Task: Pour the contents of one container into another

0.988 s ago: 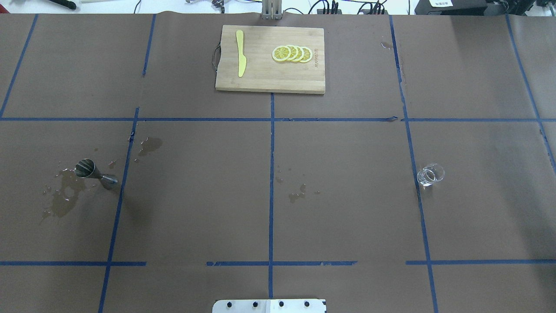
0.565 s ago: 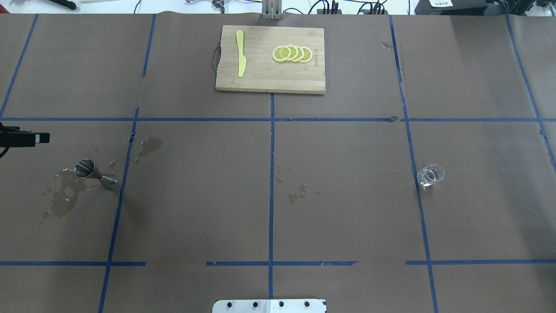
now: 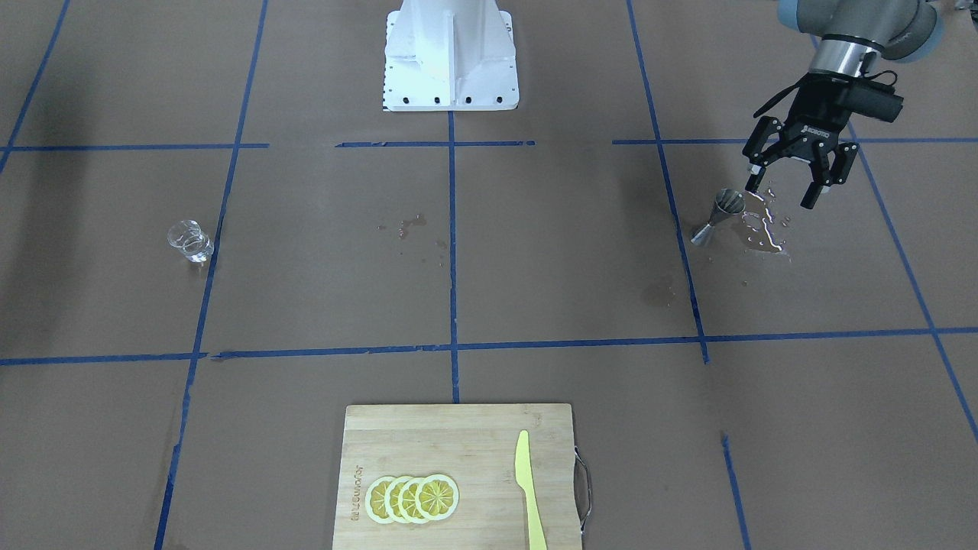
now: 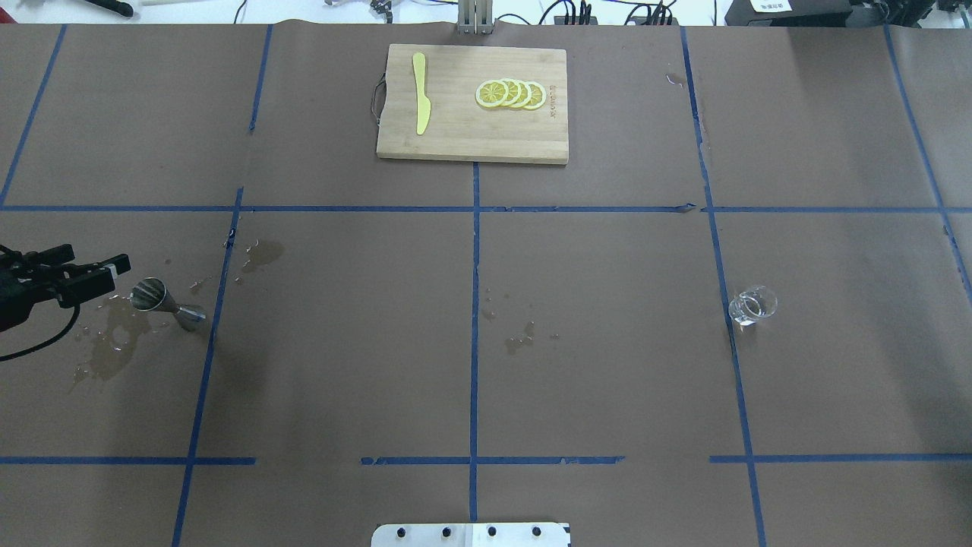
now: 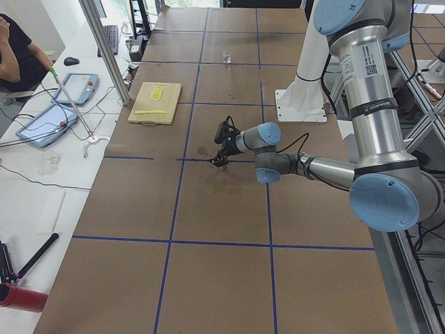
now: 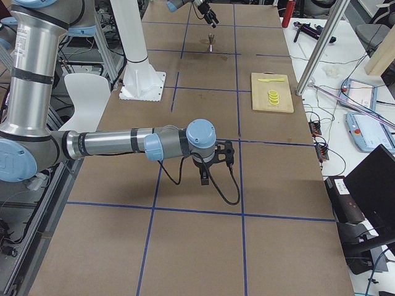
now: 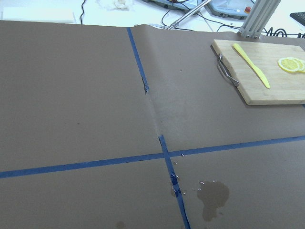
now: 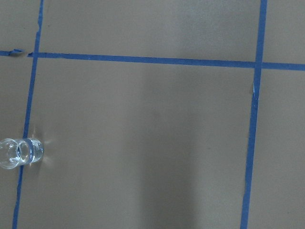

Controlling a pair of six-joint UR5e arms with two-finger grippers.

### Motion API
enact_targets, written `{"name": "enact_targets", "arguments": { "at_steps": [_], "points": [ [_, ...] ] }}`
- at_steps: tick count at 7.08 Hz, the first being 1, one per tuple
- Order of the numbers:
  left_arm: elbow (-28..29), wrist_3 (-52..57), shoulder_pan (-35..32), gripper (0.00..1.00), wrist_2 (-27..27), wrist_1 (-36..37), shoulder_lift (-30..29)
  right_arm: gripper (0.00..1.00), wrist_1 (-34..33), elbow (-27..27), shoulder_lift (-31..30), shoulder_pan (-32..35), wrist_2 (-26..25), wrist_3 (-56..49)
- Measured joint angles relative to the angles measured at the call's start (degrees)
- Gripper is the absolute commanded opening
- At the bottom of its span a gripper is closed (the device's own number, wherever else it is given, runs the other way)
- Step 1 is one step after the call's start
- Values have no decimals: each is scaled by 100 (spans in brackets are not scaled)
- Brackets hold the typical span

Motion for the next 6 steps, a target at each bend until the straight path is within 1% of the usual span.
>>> {"name": "enact_targets", "arguments": {
  "at_steps": [1,2,3,4,6],
  "points": [
    [-27,-7,511,100,879,0,63,100,7,3,0,0,28,1],
    [-55,-9,908,100,1570,0,89,100,10,12,0,0,37,1],
    [-66,-17,1286,100,2153,10,101,100,11,23,0,0,41,1],
    [-58,-114,1546,100,2514,23,104,100,11,28,2,0,41,1],
    [64,-542,1863,100,3017,37,93,100,11,29,7,0,42,-1]
  ]
}}
